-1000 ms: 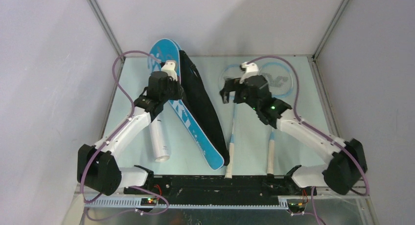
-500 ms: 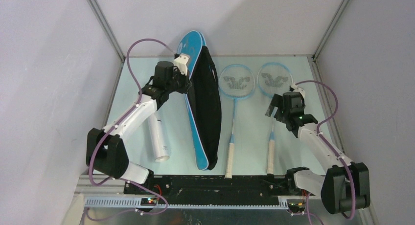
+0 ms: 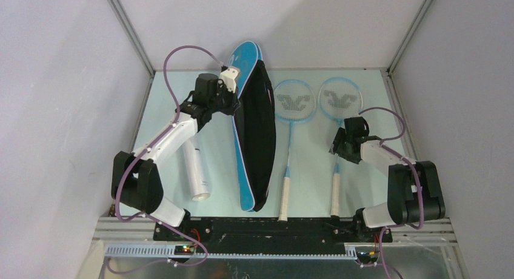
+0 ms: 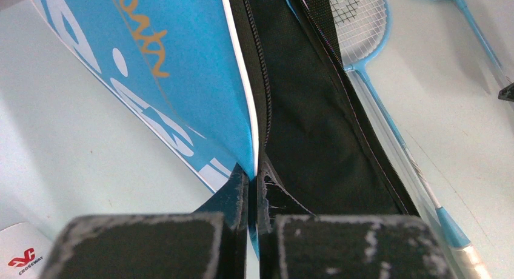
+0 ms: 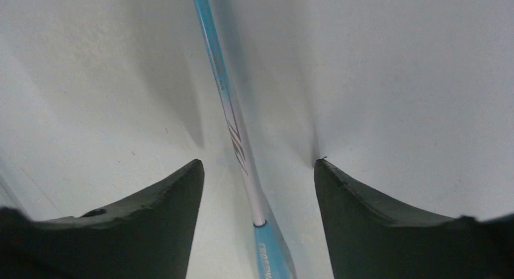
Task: Pack up the badminton gear
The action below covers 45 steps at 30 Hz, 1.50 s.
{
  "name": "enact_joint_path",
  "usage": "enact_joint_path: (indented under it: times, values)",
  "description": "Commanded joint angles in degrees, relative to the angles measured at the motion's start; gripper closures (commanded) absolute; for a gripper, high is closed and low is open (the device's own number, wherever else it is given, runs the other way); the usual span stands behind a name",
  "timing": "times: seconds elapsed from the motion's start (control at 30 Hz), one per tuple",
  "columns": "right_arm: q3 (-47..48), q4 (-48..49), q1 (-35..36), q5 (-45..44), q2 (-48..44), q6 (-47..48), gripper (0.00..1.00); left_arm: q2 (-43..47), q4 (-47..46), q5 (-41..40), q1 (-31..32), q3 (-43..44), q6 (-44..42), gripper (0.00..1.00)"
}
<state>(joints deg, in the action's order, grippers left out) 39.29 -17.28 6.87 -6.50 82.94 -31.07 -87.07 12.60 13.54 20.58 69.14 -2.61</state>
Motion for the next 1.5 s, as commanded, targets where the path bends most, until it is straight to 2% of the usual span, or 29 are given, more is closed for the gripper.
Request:
enact_joint_path:
  times: [0.0,0.17,0.37,0.6,0.67,0.77,0.8,0.83,1.0,1.17,1.33,1.47]
  values:
    - [2.0,-2.44,0.9,-0.76,3.44,-0.85,0.44,0.47,-3.17,0.54,-0.28,0.94,-1.63,1.0]
    - [4.56,-6.29,1.52,-0.39,6.65,-0.69,0.58,0.4,-3.42,0.35,-0.36,0.82,-1.81,1.0]
    - [7.87,-10.22,3.44,-1.58,9.44,-0.83,0.53,0.44,-3.43,0.2,-0.33,0.9,-2.05,1.0]
    - [10.27,-12.68,5.82,-1.19,11.44,0.22,0.58,0.71,-3.61,0.02,-0.36,0.69,-2.44,1.0]
    - [10.36,-12.77,6.24,-1.19,11.49,0.03,0.67,0.84,-3.63,0.0,-0.43,0.54,-2.6,1.0]
    - [10.37,-12.89,6.28,-1.03,11.47,0.08,0.85,1.36,-3.9,-0.09,-0.45,0.07,-2.8,1.0]
    - [10.37,-12.98,6.35,-1.18,11.51,0.1,0.96,1.66,-4.03,-0.13,-0.45,-0.04,-2.82,1.0]
    - [10.37,-13.07,6.5,-1.61,11.43,0.04,0.99,1.73,-4.17,-0.21,-0.52,-0.23,-2.83,1.0]
    - [10.33,-12.66,8.13,-5.31,8.77,0.38,1.0,2.02,-4.18,-0.41,-0.66,-0.47,-2.75,1.0]
    - [10.33,-13.65,9.98,-9.08,-0.65,3.2,1.0,1.99,-4.67,-2.54,-1.07,-0.61,-1.8,1.0]
    - [10.29,-14.14,15.56,-13.96,-9.86,7.18,1.0,0.91,-6.31,-3.58,-1.73,-0.42,-0.79,1.0]
    - [10.16,-14.06,21.19,-14.48,-16.64,10.74,1.0,-1.59,-5.96,-4.4,-2.95,1.45,1.24,1.0]
